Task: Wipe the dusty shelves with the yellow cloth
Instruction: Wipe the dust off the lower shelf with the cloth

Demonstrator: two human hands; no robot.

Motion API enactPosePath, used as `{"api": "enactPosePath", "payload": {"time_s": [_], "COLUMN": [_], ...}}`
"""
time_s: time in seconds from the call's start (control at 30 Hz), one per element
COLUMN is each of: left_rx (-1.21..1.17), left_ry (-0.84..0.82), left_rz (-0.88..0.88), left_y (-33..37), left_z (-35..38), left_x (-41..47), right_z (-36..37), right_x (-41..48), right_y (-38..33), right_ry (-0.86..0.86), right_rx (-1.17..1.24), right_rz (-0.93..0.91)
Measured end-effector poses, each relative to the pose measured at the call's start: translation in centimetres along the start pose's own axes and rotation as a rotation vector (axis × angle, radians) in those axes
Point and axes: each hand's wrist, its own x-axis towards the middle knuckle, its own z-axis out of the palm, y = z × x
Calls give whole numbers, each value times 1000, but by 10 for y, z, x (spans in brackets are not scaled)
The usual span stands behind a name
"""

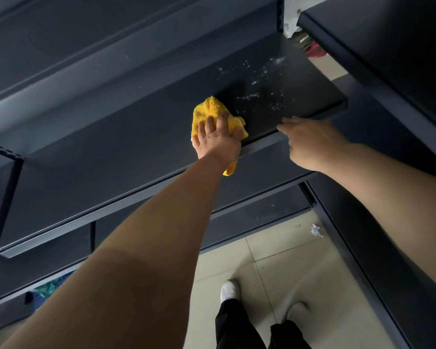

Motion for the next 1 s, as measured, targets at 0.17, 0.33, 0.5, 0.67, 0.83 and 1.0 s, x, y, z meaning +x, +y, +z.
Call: {"api": "enactPosePath", "payload": {"time_s": [0.17,0.33,0.5,0.67,0.83,1.0], "left_rx": [1,14,-3,22,50,48], "left_ry": [-54,-55,-39,-38,-26,-4], "left_rz": [84,181,183,97,30,-39], "left_y": [40,56,47,42,31,17], "left_z": [6,13,12,5,0,-7], "left_x": [4,4,5,18,35,59], "right_z": [-3,-4,0,1,-3,-2], "right_x": [-4,-1,3,9,22,42], "right_y": [19,23,19,19,14,7], "right_ry": [31,65,72,85,117,115], "right_rx": [-7,12,45,68,83,78], "right_rz": [15,22,34,60,71,65]}}
